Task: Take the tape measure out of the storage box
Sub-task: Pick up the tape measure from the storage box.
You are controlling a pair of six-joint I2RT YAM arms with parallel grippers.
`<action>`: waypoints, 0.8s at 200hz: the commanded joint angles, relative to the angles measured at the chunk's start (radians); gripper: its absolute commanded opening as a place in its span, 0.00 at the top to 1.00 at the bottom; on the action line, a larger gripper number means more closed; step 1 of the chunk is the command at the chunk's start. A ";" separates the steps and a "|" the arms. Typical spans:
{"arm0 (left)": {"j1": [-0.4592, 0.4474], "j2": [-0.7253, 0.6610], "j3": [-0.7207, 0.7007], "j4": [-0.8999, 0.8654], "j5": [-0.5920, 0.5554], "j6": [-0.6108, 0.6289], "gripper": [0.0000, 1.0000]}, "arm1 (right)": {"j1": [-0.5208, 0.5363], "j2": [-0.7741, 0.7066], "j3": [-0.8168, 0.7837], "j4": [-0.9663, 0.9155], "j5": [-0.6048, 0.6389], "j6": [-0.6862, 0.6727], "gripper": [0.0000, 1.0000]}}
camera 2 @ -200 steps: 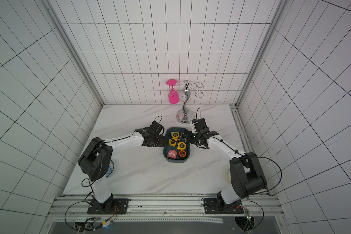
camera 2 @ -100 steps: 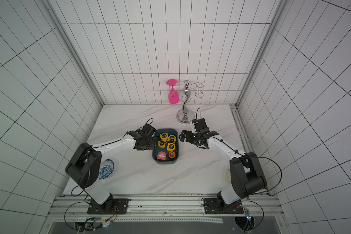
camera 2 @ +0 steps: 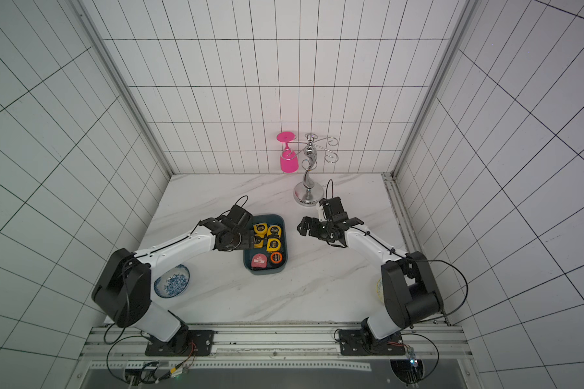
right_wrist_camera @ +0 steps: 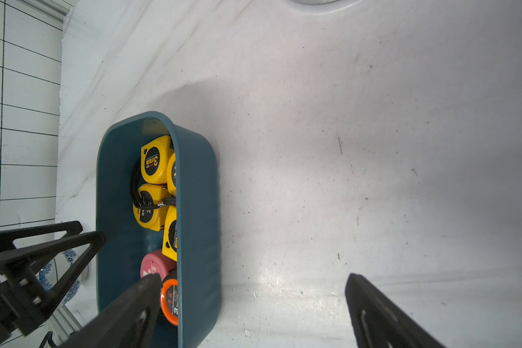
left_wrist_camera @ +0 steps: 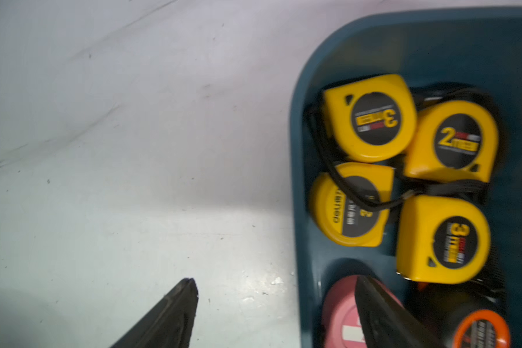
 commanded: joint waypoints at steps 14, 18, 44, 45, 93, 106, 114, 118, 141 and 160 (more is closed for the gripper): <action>-0.046 0.027 0.129 -0.033 0.090 0.063 0.13 | -0.002 -0.013 -0.046 0.000 -0.011 -0.005 0.01; -0.049 0.037 0.141 -0.038 0.095 0.068 0.13 | -0.002 -0.015 -0.048 0.000 -0.011 -0.005 0.01; -0.063 0.093 0.193 -0.065 0.118 0.086 0.15 | -0.002 -0.022 -0.062 0.002 -0.005 -0.003 0.01; -0.064 0.095 0.194 -0.066 0.119 0.086 0.15 | -0.001 -0.023 -0.062 0.003 -0.005 -0.003 0.01; -0.069 0.193 0.240 -0.107 0.107 0.083 0.22 | -0.010 -0.028 -0.073 0.002 -0.002 -0.005 0.01; -0.072 0.220 0.250 -0.117 0.089 0.074 0.23 | -0.014 -0.027 -0.073 0.002 -0.003 -0.005 0.01; -0.074 0.236 0.256 -0.122 0.073 0.066 0.24 | -0.017 -0.025 -0.073 0.002 -0.005 -0.006 0.01; -0.075 0.244 0.259 -0.125 0.064 0.062 0.24 | -0.018 -0.024 -0.073 0.002 -0.006 -0.006 0.01; -0.077 0.283 0.271 -0.129 0.046 0.046 0.26 | -0.023 -0.020 -0.073 0.003 -0.009 -0.006 0.01; -0.077 0.302 0.277 -0.131 0.034 0.039 0.28 | -0.028 -0.016 -0.073 0.005 -0.012 -0.006 0.01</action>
